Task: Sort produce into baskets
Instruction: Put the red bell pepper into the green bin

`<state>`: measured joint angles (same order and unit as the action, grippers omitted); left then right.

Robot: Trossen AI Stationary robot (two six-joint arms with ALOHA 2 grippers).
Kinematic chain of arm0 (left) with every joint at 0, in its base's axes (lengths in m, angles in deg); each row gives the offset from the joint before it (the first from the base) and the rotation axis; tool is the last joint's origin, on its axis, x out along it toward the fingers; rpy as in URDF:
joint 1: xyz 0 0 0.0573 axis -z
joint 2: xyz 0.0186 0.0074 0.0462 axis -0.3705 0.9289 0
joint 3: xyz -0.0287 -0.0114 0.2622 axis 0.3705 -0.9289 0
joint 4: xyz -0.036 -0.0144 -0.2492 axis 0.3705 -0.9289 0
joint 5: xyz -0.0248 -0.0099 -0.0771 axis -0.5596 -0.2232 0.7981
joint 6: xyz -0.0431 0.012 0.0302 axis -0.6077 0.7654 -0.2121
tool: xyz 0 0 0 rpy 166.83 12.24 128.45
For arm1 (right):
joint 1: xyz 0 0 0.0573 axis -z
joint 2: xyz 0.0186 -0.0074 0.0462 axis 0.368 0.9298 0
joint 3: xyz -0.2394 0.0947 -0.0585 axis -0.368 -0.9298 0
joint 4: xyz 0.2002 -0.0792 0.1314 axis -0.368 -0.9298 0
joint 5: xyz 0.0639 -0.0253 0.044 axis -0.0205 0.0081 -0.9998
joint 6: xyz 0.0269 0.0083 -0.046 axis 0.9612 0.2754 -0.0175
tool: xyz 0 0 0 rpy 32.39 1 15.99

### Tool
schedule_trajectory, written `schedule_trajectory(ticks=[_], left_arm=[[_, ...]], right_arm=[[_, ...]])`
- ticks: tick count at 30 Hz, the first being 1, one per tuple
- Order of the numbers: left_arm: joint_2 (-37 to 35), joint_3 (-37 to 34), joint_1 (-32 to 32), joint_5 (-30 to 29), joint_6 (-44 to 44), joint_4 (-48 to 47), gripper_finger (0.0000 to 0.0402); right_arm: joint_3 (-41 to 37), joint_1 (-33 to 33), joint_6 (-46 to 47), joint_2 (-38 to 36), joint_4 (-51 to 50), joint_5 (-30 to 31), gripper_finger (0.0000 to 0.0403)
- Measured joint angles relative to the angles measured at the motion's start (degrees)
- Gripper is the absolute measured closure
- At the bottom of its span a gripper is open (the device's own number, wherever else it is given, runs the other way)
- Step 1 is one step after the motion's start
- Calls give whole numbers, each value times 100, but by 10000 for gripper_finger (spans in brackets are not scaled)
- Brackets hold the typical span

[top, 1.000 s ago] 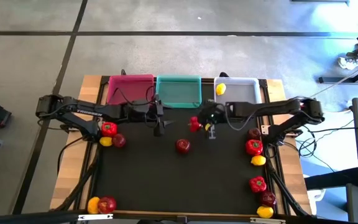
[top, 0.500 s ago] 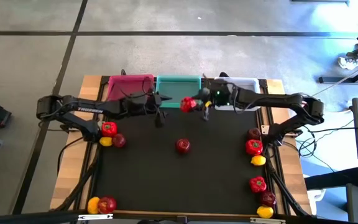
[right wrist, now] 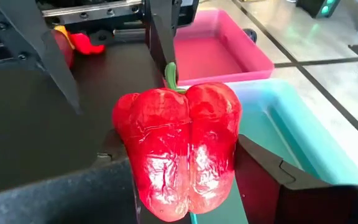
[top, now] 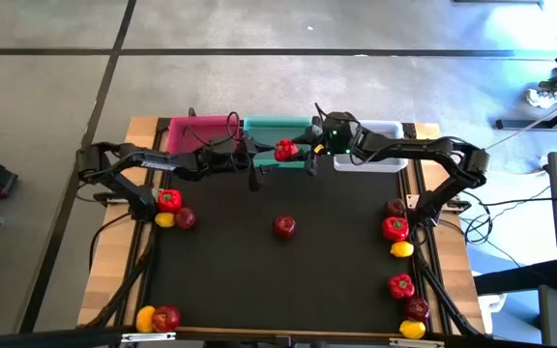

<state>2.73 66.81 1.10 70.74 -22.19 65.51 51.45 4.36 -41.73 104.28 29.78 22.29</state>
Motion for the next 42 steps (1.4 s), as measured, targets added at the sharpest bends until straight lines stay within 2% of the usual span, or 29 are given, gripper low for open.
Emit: schedule_trajectory(ticks=[10,14,19,27,42], left_arm=[[-76,46,-190,17,-82,-153,116],[-77,46,-142,493,198,-163,116],[-123,44,-94,528,323,-208,118],[-495,57,-192,678,256,-437,170],[-530,55,-169,846,339,-607,268]], right_arm=[[0,-7,92,6,169,-250,265],[-6,-48,85,0,205,-398,265],[-7,-45,72,0,147,-591,265],[-2,-48,68,0,149,-593,265],[-2,-114,80,0,188,-591,265]])
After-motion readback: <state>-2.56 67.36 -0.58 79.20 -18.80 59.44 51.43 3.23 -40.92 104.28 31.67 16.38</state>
